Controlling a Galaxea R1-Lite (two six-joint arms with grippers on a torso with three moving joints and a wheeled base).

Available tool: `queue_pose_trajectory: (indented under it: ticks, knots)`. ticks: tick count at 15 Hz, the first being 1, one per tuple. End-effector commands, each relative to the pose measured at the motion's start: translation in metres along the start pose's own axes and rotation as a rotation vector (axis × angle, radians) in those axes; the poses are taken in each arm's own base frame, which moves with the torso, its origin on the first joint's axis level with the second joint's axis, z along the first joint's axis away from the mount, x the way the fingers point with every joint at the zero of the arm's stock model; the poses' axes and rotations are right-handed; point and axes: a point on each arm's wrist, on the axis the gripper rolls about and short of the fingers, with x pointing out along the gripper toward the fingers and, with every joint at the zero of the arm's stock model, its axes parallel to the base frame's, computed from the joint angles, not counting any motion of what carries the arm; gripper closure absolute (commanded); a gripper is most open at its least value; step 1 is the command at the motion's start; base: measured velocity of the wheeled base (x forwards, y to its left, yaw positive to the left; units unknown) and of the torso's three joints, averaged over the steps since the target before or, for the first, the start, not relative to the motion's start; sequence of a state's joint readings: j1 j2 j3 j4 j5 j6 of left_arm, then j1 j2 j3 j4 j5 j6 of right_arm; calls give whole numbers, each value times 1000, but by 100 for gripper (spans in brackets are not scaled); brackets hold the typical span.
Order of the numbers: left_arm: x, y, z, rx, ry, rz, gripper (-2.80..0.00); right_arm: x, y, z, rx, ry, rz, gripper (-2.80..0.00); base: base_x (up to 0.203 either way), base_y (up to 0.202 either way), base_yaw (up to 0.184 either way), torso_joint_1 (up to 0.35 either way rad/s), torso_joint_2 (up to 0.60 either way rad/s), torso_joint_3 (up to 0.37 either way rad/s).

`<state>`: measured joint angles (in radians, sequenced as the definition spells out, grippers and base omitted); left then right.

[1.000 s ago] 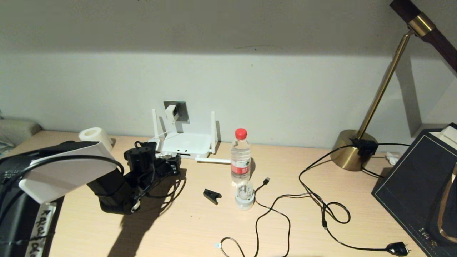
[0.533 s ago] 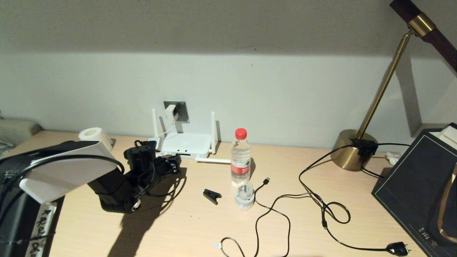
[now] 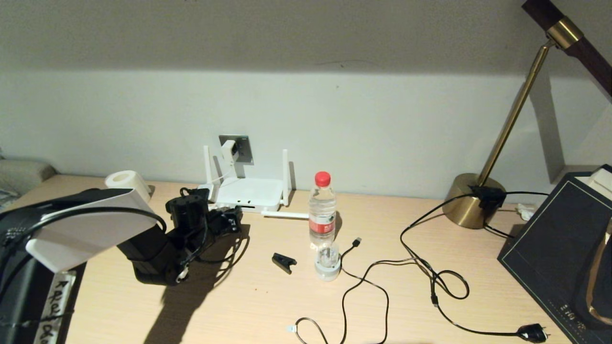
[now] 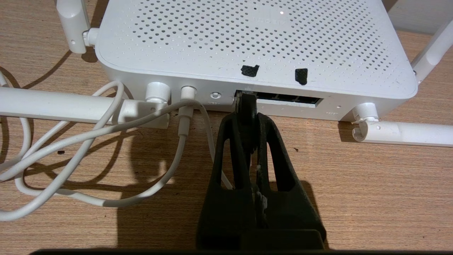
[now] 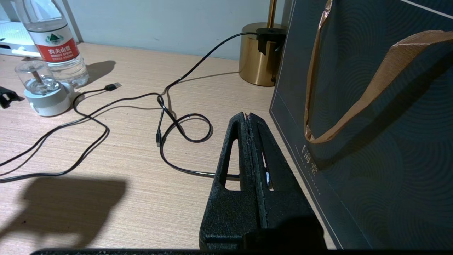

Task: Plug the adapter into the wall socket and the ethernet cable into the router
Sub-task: Plug cable into router interface

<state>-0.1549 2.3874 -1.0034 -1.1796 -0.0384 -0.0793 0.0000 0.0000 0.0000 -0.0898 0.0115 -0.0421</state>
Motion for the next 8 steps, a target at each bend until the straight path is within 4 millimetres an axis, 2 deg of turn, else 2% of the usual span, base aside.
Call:
queue_pose_trajectory:
  ticks: [1, 8]
  knots:
    - [0, 0, 1, 0, -8, -1, 0, 2, 0, -9, 0, 34, 2, 0, 0, 0, 0, 0, 0, 0]
    - [6, 0, 4, -2, -3, -1, 0, 2, 0, -9, 0, 34, 2, 0, 0, 0, 0, 0, 0, 0]
